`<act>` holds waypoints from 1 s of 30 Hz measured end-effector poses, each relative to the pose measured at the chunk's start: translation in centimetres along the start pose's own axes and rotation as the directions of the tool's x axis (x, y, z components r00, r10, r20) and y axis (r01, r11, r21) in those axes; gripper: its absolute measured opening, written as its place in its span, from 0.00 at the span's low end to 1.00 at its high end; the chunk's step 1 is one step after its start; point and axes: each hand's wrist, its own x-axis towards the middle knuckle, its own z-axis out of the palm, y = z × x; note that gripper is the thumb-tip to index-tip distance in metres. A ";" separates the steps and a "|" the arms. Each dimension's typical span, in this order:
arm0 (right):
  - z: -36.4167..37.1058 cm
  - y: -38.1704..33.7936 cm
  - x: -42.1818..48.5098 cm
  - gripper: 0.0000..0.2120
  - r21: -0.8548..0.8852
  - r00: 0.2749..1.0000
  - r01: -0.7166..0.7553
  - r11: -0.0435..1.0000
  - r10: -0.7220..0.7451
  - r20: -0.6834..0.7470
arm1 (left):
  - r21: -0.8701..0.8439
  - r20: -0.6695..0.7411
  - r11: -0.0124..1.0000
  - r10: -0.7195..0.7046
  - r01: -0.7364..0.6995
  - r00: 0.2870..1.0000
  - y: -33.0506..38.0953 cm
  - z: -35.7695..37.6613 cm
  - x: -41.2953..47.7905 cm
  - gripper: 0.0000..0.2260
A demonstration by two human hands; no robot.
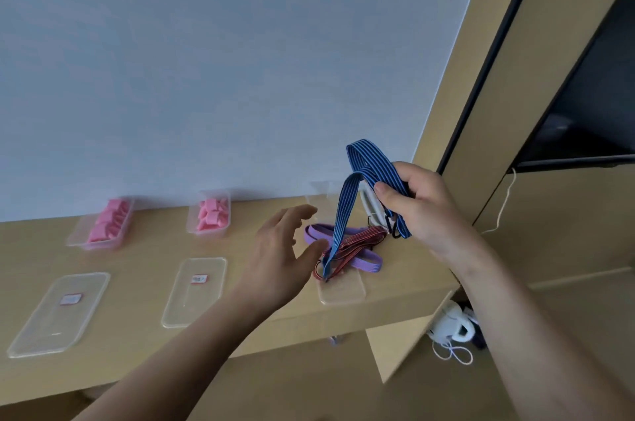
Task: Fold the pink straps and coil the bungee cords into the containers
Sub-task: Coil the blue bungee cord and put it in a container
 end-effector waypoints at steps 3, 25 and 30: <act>-0.3 -2.3 -2.0 0.13 0.070 0.998 0.054 0.996 -0.053 -0.015 | 0.007 0.105 0.999 -0.040 0.040 0.994 0.7 -0.5 -1.0 0.34; 0.5 0.3 -8.9 0.20 -0.177 0.617 -0.031 0.984 0.158 0.771 | -0.731 0.432 0.486 -0.214 0.479 0.876 11.7 -2.5 -3.1 0.15; 0.7 1.6 -9.1 0.07 -0.065 0.651 0.024 0.998 0.034 0.759 | -0.766 0.283 0.522 -0.249 0.374 0.926 12.3 -0.5 -1.9 0.14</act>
